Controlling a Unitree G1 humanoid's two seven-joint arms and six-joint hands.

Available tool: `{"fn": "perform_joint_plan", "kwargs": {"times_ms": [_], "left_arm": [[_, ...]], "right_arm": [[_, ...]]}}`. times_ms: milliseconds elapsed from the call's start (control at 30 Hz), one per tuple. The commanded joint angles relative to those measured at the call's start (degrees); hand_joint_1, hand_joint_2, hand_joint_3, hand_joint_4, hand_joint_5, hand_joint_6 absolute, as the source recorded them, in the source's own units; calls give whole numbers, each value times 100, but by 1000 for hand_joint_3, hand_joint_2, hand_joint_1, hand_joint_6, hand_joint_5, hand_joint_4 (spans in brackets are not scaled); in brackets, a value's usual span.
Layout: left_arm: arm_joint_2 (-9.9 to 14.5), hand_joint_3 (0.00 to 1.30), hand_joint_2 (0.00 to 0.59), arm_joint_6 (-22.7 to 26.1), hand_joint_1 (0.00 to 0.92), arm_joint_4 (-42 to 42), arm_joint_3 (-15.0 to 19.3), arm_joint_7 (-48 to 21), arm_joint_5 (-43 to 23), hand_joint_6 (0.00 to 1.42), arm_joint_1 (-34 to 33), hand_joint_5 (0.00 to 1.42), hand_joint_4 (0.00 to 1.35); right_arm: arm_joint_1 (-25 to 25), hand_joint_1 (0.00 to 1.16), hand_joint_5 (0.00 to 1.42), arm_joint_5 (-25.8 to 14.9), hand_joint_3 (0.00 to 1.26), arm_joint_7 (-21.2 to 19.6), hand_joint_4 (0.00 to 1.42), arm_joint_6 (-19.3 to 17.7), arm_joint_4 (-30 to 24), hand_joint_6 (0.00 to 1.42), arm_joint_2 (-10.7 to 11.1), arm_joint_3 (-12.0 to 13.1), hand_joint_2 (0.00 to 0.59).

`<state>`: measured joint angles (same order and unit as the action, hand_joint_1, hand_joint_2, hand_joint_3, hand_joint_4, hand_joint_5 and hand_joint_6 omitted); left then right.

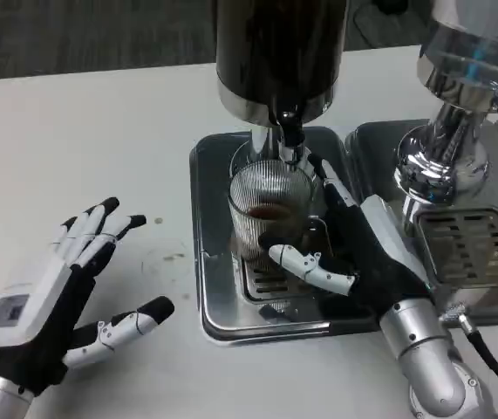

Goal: Grasp the cup under the faucet to collect the drink, then remove the cup.

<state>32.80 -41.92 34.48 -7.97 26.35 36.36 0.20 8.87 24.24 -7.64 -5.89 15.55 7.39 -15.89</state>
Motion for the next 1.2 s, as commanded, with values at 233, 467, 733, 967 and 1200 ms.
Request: {"fn": "perform_joint_plan", "kwargs": {"times_ms": [233, 467, 733, 967, 1200], "left_arm": [[84, 201, 123, 94, 0, -134, 45, -70, -63, 0, 153, 11, 0], [73, 211, 122, 135, 0, -176, 48, -78, -74, 0, 181, 12, 0], [54, 223, 125, 161, 0, -227, 54, -77, -82, 0, 227, 20, 0], [54, 235, 127, 231, 0, -296, 81, -64, -84, 0, 276, 22, 0], [53, 258, 131, 242, 0, -305, 86, -81, -104, 0, 275, 22, 0]], "right_arm": [[191, 573, 62, -193, 0, 156, 35, -236, 378, 187, -66, -13, 196], [281, 575, 64, -269, 0, 221, 36, -378, 510, 191, -67, -20, 196], [297, 592, 115, -324, 0, 255, 76, -475, 600, 204, -137, -53, 191], [333, 643, 166, -426, 0, 303, 103, -515, 673, 239, -148, -24, 193], [330, 670, 187, -460, 0, 372, 119, -558, 702, 274, -147, -57, 190]]}}
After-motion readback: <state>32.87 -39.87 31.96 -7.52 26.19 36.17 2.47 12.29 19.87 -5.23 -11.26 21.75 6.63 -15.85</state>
